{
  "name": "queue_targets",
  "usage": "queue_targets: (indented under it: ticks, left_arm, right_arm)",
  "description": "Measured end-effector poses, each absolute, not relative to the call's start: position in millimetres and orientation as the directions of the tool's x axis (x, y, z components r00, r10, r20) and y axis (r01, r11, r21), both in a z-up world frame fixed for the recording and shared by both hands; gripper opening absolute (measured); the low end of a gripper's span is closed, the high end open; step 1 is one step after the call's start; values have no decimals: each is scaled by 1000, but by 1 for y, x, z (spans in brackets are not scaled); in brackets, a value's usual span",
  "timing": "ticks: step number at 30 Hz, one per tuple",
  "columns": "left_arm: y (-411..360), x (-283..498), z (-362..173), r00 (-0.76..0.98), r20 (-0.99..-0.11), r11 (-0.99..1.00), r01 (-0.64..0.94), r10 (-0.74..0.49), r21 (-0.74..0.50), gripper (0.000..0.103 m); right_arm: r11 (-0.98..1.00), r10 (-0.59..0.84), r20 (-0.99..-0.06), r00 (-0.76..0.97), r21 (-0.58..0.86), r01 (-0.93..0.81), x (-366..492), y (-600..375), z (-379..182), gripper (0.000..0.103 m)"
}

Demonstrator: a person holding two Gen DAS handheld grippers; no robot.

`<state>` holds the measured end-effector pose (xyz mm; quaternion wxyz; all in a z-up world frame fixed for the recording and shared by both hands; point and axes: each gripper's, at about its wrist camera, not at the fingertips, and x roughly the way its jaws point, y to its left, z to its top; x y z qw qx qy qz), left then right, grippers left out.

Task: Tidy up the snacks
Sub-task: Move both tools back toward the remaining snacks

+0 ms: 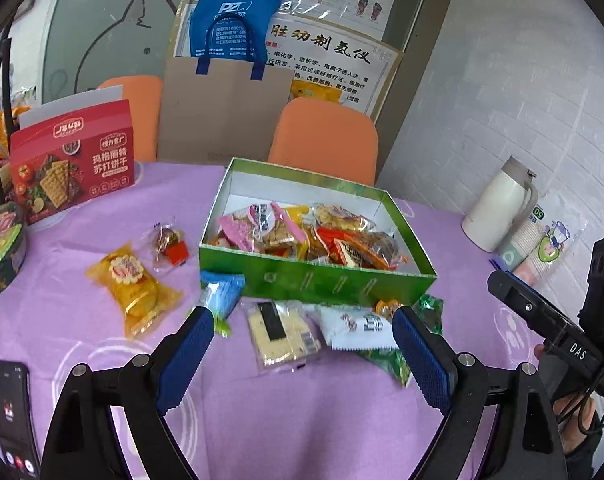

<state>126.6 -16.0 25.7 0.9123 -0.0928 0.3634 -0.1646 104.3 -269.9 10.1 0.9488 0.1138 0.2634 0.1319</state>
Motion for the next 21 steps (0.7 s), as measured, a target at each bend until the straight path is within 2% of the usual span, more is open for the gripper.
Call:
queue_targets:
  ticks: [8, 13, 18, 21]
  left_arm:
    - [-38, 102, -16, 558, -696, 892, 295, -452, -343, 93]
    - [-55, 109, -9, 573, -667, 879, 323, -476, -351, 93]
    - [-73, 135, -8, 580, -670, 886, 315, -464, -341, 93]
    - [-83, 148, -12, 576, -681, 891, 311, -453, -329, 93]
  right_arm:
    - [946, 295, -614, 732, 297, -132, 81, -287, -45, 100]
    - [944, 281, -633, 721, 319, -87, 85, -302, -50, 97]
    - [952, 261, -662, 702, 298, -73, 105, -304, -56, 82]
    - [957, 246, -691, 679, 286, -56, 123, -306, -63, 80]
